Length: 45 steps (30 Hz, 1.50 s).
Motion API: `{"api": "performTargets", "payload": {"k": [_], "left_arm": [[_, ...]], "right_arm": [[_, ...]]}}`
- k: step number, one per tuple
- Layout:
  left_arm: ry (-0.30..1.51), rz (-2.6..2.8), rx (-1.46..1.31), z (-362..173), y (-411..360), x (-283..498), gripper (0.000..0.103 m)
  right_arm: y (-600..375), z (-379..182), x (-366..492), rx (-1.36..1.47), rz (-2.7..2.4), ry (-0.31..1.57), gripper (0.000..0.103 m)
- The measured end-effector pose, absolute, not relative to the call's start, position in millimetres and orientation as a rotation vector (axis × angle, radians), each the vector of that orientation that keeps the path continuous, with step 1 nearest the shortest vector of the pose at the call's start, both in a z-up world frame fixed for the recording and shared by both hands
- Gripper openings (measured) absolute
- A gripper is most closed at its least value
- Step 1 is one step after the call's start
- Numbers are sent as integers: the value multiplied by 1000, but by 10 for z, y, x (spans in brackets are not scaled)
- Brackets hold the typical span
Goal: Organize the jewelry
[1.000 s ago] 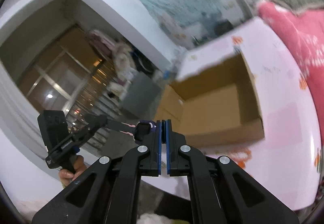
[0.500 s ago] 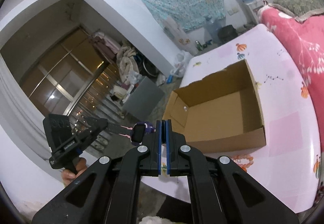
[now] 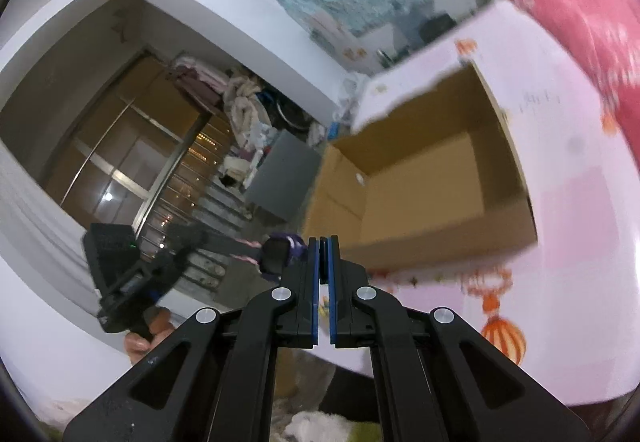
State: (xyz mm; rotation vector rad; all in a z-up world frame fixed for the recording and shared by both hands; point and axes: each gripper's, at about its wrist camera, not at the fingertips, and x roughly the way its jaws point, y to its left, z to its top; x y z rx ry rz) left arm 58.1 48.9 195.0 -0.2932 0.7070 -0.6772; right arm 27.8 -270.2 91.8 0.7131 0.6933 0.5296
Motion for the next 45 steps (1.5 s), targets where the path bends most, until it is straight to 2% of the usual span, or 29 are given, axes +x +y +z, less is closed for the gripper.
{"api": "performTargets", "payload": {"k": [6, 11, 12, 15, 25, 28, 36, 45], "left_arm": [[766, -684, -216, 1667, 198, 580, 2], [835, -718, -164, 1364, -63, 566, 2], [839, -717, -148, 1329, -96, 554, 2], [849, -751, -147, 1299, -163, 548, 2], [771, -916, -36, 1529, -546, 321, 2], [807, -984, 28, 1310, -774, 155, 2], [961, -1072, 100, 576, -1069, -254, 2], [958, -1093, 109, 370, -1037, -505, 2]], "right_arm": [[-2593, 53, 349, 847, 507, 845, 2], [-2450, -268, 369, 776, 406, 909, 9], [-2442, -301, 358, 777, 398, 916, 15], [-2438, -339, 313, 774, 380, 920, 24], [-2792, -349, 71, 806, 317, 875, 31], [-2970, -371, -98, 817, 267, 859, 35], [-3235, -376, -484, 736, 156, 889, 35], [-3043, -384, -402, 602, 249, 999, 35]]}}
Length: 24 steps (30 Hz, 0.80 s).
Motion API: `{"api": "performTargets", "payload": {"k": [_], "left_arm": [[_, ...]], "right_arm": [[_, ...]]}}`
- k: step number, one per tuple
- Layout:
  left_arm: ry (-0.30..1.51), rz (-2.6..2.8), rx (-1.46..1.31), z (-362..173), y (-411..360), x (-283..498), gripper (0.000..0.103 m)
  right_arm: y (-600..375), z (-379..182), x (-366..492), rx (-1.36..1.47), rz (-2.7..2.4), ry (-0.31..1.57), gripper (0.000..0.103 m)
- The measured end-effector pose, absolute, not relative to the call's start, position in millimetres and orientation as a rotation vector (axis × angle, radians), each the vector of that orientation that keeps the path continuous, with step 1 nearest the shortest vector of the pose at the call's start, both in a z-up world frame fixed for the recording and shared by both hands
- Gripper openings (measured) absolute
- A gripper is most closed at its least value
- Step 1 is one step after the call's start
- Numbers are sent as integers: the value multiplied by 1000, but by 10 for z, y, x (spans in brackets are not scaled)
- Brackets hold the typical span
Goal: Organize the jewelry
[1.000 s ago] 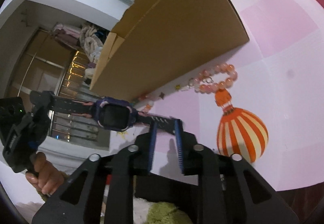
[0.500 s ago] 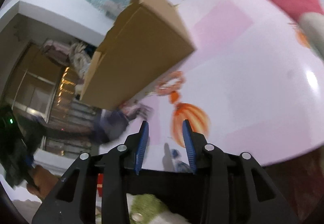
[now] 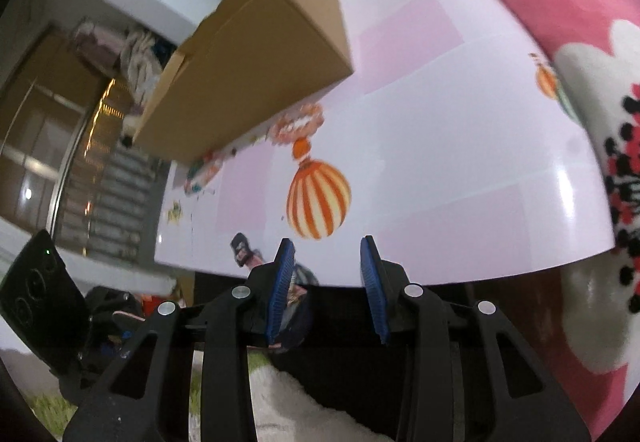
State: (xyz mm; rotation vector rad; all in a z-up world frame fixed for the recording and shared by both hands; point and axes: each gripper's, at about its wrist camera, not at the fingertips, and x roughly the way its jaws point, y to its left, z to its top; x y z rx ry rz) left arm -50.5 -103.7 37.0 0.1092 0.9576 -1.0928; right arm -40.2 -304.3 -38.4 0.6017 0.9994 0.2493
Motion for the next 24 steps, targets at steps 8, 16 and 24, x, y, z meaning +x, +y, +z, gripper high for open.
{"api": "performTargets", "payload": {"k": [8, 16, 24], "left_arm": [[951, -1111, 93, 364, -1017, -521, 3], [959, -1157, 128, 342, -1048, -607, 3], [956, -1186, 124, 337, -993, -645, 3]], "right_arm": [[-2801, -463, -382, 566, 343, 1071, 33], [-2598, -675, -362, 557, 380, 1165, 28], [-2589, -803, -326, 613, 386, 1214, 28]]}}
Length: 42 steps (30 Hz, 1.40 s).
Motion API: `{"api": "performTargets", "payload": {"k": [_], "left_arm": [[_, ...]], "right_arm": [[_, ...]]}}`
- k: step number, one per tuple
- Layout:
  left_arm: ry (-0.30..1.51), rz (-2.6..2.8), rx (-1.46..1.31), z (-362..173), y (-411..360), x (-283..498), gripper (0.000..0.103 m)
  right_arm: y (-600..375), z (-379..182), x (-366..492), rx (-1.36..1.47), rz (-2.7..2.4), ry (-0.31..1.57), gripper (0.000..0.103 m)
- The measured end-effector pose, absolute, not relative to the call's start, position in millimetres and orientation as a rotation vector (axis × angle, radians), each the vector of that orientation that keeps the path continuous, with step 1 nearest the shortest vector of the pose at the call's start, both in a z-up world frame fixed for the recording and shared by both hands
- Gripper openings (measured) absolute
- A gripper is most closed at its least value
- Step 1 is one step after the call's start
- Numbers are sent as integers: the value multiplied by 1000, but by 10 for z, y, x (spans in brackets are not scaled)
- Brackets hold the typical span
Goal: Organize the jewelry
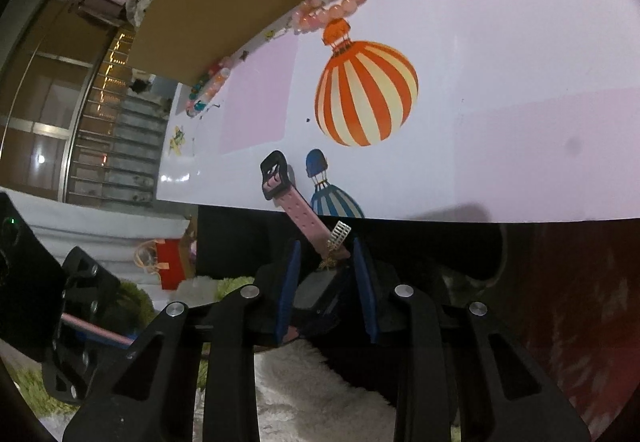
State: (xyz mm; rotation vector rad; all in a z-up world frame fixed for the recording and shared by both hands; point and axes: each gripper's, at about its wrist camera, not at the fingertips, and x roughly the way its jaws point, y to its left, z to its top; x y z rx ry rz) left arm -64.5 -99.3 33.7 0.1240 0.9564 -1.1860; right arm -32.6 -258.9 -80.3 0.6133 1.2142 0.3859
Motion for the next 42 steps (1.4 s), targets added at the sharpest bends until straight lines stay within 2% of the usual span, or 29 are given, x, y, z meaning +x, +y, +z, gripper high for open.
{"api": "performTargets", "payload": {"k": [10, 15, 23, 26, 38, 39, 42], "left_arm": [[961, -1205, 114, 321, -934, -650, 3], [961, -1205, 106, 316, -908, -638, 3], [955, -1206, 105, 324, -902, -640, 3], [941, -1211, 102, 357, -883, -650, 3], [914, -1231, 102, 406, -842, -734, 3], [912, -1232, 100, 406, -836, -736, 3], [903, -1232, 95, 416, -816, -746, 2]], "right_arm": [[-2550, -928, -282, 606, 363, 1258, 28], [-2596, -993, -325, 650, 361, 1261, 12], [-2602, -945, -381, 664, 332, 1234, 10], [-2606, -899, -397, 668, 323, 1213, 5], [-2556, -630, -469, 636, 341, 1117, 5], [-2557, -591, -467, 643, 346, 1105, 0], [-2565, -460, -443, 662, 356, 1063, 0]]}}
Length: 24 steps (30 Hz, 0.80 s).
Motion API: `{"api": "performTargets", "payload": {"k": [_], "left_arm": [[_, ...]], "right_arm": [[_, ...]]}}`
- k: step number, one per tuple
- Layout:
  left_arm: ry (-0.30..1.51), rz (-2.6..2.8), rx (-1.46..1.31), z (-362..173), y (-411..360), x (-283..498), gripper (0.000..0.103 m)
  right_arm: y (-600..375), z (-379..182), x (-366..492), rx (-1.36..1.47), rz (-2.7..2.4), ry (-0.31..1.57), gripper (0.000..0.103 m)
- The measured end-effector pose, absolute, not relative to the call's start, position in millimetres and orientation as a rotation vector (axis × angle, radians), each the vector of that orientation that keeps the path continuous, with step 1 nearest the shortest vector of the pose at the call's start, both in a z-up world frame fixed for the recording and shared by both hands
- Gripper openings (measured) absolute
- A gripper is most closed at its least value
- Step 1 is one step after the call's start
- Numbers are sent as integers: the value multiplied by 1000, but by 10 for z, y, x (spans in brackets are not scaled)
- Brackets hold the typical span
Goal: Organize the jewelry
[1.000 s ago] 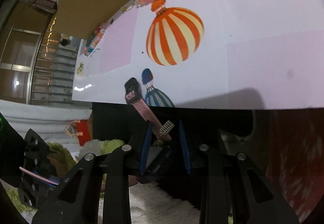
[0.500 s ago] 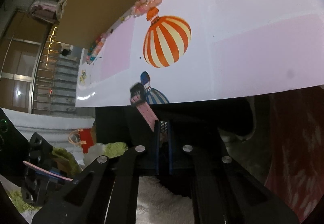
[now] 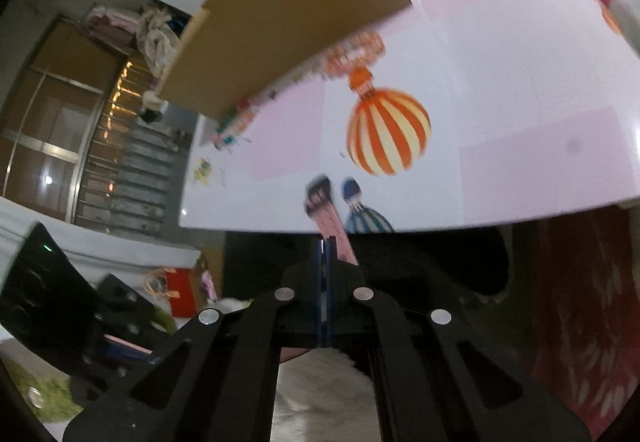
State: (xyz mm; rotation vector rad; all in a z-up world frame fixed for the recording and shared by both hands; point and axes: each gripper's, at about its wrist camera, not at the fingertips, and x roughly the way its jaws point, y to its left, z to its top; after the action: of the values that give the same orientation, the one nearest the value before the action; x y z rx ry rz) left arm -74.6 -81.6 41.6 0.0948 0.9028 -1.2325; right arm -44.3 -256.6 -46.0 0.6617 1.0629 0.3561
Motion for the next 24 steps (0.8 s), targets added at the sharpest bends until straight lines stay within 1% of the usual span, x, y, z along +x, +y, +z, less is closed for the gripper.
{"api": "performTargets", "payload": {"k": [9, 17, 20, 22, 23, 24], "left_arm": [[842, -1217, 96, 523, -712, -681, 3], [841, -1200, 66, 508, -616, -610, 3], [816, -1185, 44, 571, -550, -567, 3], [795, -1172, 36, 636, -504, -530, 3], [785, -1169, 35, 667, -487, -514, 3], [772, -1163, 32, 717, -461, -498, 3]], "right_arm": [[-2613, -102, -228, 646, 356, 930, 0], [-2577, -182, 144, 663, 375, 934, 0], [-2558, -213, 291, 634, 353, 940, 8], [-2572, -200, 324, 611, 324, 935, 32], [-2594, -189, 320, 611, 321, 930, 36], [-2614, -162, 306, 619, 322, 914, 39]]}}
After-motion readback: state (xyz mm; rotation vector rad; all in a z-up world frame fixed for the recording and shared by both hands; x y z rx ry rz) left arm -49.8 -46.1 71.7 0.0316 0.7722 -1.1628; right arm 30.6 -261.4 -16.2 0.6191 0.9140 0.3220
